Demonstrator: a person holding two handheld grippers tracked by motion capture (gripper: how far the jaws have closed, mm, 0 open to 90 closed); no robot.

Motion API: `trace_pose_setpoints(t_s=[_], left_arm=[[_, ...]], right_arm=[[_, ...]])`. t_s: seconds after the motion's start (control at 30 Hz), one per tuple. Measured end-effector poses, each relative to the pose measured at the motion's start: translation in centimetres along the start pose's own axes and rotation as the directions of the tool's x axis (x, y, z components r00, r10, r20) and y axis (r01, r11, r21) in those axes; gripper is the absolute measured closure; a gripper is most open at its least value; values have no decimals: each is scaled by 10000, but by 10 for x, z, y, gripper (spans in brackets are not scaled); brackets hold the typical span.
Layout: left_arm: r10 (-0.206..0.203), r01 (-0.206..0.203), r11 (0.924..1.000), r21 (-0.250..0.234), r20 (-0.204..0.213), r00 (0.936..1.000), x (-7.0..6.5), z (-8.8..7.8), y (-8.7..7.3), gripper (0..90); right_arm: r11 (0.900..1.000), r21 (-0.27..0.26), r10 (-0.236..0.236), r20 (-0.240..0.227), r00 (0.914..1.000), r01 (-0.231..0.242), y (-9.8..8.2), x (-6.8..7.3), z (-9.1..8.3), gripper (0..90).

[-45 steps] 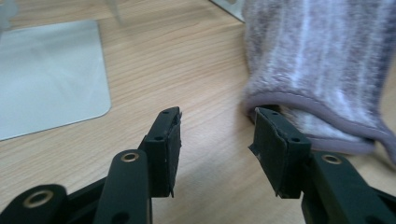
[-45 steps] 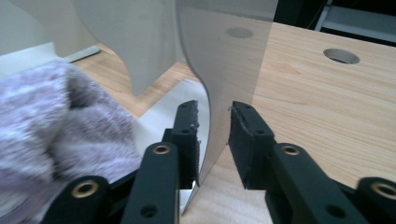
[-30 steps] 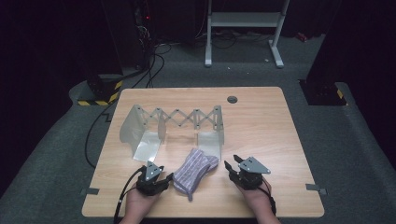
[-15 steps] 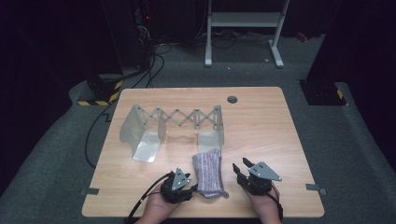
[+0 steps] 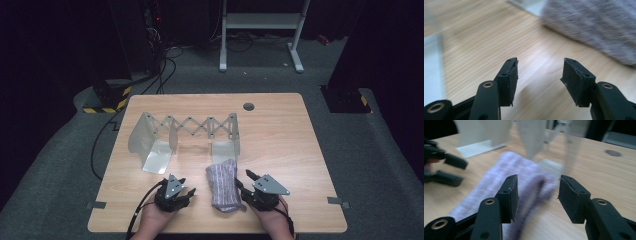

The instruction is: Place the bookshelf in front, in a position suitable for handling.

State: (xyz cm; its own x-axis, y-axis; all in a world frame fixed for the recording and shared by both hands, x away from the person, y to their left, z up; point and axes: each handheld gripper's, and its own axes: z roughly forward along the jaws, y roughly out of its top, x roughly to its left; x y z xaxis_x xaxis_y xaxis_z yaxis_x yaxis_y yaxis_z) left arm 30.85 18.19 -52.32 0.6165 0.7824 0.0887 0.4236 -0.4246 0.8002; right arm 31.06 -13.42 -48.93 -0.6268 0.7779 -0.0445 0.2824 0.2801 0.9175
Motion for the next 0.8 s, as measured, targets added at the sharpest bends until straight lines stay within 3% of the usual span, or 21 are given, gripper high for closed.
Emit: trace_pose_setpoints(t_s=[0.1,0.33,0.43,0.57,0.8], left_arm=[[-387,389,9992,64,-308,9988,15,-7,-7,458],[-666,665,9978,-26,-334,9972,22,-9,-9,455],[-650,648,9979,-92,-197,9977,21,-8,-7,452],[-695,695,9974,-186,33,9976,22,-4,-5,452],[-513,520,9981,-335,205,9985,23,4,5,452]], right_arm=[[9994,20,-356,-557,9978,358,3,16,9,510],[9953,531,-732,-1334,9884,809,2,38,24,477],[9915,903,-821,-1247,9888,937,-3,38,28,462],[9926,1144,-305,-863,9958,404,-10,23,23,450],[9930,1171,149,288,9995,-182,-18,-2,2,447]])
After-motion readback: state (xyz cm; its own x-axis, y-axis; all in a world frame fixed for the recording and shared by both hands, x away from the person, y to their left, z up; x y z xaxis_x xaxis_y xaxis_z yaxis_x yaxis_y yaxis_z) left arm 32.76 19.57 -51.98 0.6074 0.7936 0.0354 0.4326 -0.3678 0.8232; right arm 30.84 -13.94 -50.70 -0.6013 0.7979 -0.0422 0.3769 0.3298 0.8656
